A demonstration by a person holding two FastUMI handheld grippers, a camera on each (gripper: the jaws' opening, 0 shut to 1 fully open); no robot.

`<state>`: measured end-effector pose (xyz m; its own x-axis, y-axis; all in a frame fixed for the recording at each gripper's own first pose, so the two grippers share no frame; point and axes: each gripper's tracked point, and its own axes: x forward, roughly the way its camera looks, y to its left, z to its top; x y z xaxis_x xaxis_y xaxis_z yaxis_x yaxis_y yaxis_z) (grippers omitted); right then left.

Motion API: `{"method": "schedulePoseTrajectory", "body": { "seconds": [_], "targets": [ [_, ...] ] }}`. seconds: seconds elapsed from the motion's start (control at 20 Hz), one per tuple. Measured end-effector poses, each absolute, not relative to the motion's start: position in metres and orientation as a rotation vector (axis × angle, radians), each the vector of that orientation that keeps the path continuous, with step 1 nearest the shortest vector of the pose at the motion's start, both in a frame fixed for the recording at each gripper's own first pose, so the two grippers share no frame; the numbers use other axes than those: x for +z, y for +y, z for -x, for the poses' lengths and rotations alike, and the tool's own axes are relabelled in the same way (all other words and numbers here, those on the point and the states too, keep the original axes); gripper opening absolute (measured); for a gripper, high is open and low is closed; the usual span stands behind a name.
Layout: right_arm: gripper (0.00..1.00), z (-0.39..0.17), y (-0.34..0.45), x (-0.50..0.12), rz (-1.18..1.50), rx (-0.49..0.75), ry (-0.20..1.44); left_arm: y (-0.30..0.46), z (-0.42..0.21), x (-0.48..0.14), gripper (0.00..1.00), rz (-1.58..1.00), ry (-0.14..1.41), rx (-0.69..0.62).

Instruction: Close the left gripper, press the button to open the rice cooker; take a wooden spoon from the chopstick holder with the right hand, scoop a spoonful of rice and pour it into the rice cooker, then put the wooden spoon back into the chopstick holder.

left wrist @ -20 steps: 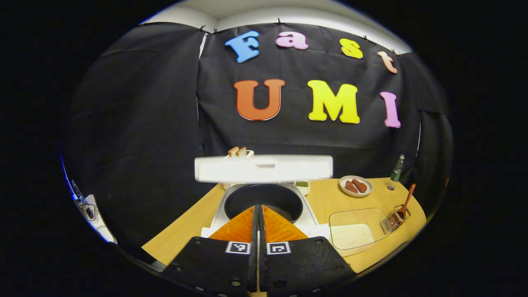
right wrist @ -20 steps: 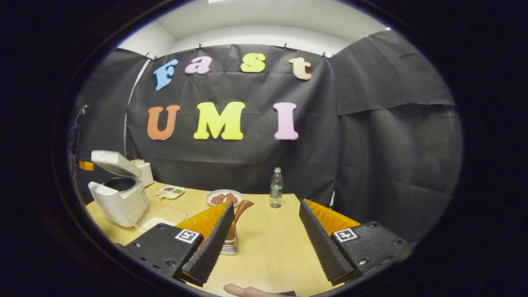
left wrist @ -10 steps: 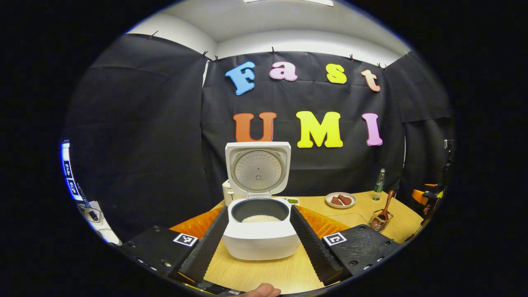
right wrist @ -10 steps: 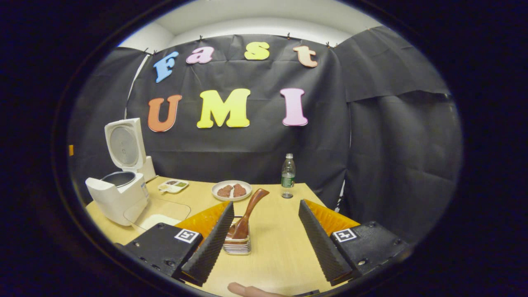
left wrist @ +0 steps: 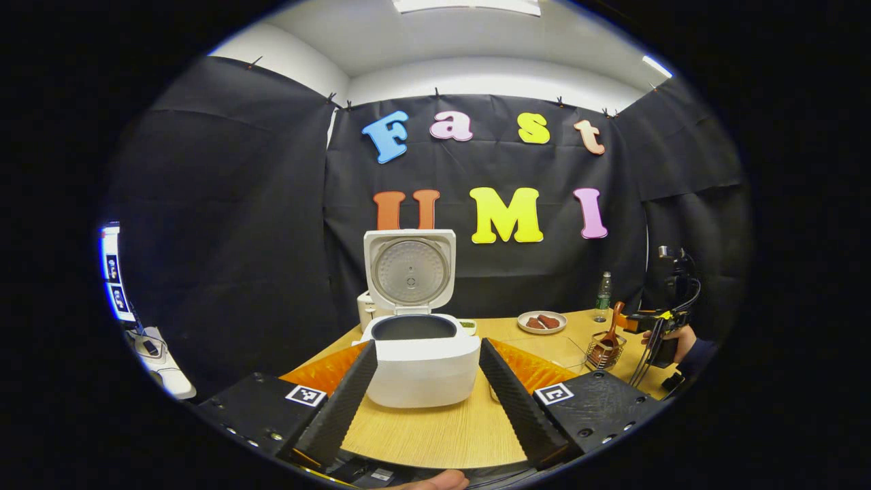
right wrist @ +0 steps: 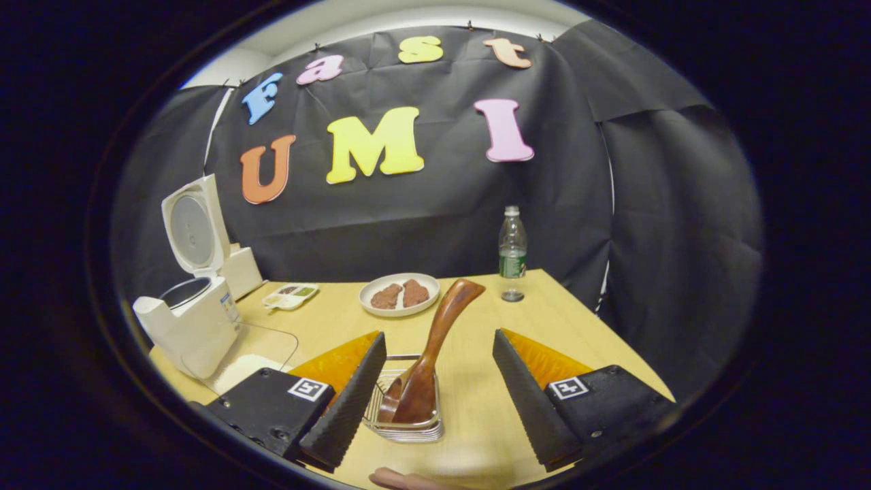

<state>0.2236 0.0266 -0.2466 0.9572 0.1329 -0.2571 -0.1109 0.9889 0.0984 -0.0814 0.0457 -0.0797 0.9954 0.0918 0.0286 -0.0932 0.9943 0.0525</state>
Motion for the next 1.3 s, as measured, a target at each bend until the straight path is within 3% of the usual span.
{"method": "schedulePoseTrajectory", "body": {
  "seconds": [0.5, 0.6, 0.65, 0.7, 0.75, 0.8, 0.85, 0.9, 1.3],
  "targets": [
    [0.97, -0.285, 0.046, -0.274, -0.393, 0.186, 0.446, 0.06, 0.077, -0.111, 0.96, -0.081, 0.017, 0.124],
    [0.84, -0.284, 0.048, -0.279, -0.443, 0.189, 0.484, 0.058, 0.08, -0.118, 0.96, -0.061, 0.033, 0.111],
    [0.61, -0.283, 0.043, -0.283, -0.435, 0.165, 0.495, 0.056, 0.081, -0.12, 0.96, -0.049, 0.037, 0.101],
    [0.56, -0.282, 0.041, -0.28, -0.44, 0.16, 0.487, 0.056, 0.083, -0.123, 0.96, -0.04, 0.04, 0.098],
    [0.34, -0.28, 0.042, -0.277, -0.449, 0.156, 0.473, 0.057, 0.083, -0.125, 0.96, -0.033, 0.043, 0.1],
    [0.34, -0.278, 0.042, -0.274, -0.445, 0.146, 0.47, 0.057, 0.081, -0.127, 0.96, -0.027, 0.05, 0.099],
    [0.22, -0.277, 0.037, -0.273, -0.439, 0.126, 0.467, 0.056, 0.082, -0.128, 0.96, -0.023, 0.053, 0.094],
    [0.18, -0.274, 0.036, -0.272, -0.431, 0.114, 0.474, 0.053, 0.082, -0.128, 0.96, -0.022, 0.055, 0.088],
    [0.19, -0.243, 0.031, -0.211, -0.34, 0.087, 0.344, 0.045, 0.105, -0.12, 0.96, -0.059, 0.012, 0.056]
  ]
}}
